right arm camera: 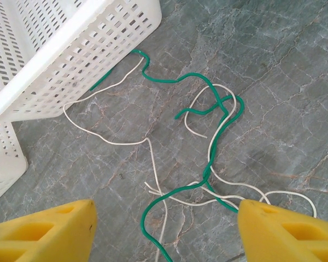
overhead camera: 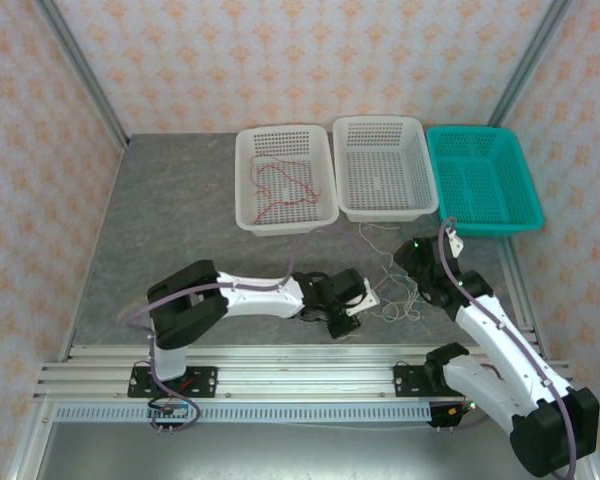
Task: Untangle the cables
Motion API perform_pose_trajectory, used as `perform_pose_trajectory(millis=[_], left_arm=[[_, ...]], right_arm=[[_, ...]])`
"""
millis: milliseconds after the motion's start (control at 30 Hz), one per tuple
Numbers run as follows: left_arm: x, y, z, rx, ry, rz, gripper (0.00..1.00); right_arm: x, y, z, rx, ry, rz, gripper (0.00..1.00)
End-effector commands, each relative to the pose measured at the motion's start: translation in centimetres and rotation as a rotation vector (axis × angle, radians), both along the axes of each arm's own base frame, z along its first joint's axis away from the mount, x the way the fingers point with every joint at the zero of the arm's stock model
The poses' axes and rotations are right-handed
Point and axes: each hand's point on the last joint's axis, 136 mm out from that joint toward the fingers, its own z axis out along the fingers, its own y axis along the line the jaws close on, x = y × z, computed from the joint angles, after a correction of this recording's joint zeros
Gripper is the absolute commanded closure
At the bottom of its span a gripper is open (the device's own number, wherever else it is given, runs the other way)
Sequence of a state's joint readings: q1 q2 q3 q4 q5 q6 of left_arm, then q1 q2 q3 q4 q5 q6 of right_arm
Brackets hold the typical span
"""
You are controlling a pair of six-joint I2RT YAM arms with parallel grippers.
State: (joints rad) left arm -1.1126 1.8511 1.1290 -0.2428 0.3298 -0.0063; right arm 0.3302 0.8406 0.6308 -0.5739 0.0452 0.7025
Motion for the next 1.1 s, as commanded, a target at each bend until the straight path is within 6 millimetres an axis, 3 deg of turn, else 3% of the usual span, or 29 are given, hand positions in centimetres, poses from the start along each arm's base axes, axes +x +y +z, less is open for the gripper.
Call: perform_pose_trajectory(millis=[0,100,200,367,467,533,700,933,1067], left_arm=[[1.3,0.3,5.7,-0.122,-0.092,0.029,1.0],[2.2,1.4,10.4,-0.237,-0.097,0.065,1.0],[2.8,2.9,14.0,-0.291,-0.118,0.084,1.0],[3.6,5.2,17.6,-0.31,-0.171,0.127,1.0],[3.9,6.2,19.3,-0.336,-0.194,0.149,1.0],[4.1,6.7,20.3,-0.357,-0.206,0.164,1.0],[4.1,8.1,21.9,-0.345,-0.225,0.197,1.0],[3.4,9.7,23.7,-0.381,-0.248,0.23,1.0],[2.6,9.5,24.3,-0.411,-0.226,0.204,1.0]], right_arm=[[0.6,-0.3,1.5,-0.026,-0.078,0.014,0.32],[1.6,2.3,3.8,0.025,-0.233,0.184,0.32],[1.9,4.6,7.6,0.094,-0.472,0.322,0.3],[0.8,6.4,14.2,0.007,-0.942,0.499,0.27],[-0.2,8.0,15.8,-0.083,-1.123,0.623,0.18],[-1.0,9.8,15.9,-0.134,-1.168,0.753,0.16],[-3.0,14.6,12.6,-0.251,-1.19,1.053,0.15],[-5.3,17.1,9.6,-0.322,-1.217,1.232,0.13],[-3.7,17.8,7.6,-0.498,-1.136,1.274,0.14]])
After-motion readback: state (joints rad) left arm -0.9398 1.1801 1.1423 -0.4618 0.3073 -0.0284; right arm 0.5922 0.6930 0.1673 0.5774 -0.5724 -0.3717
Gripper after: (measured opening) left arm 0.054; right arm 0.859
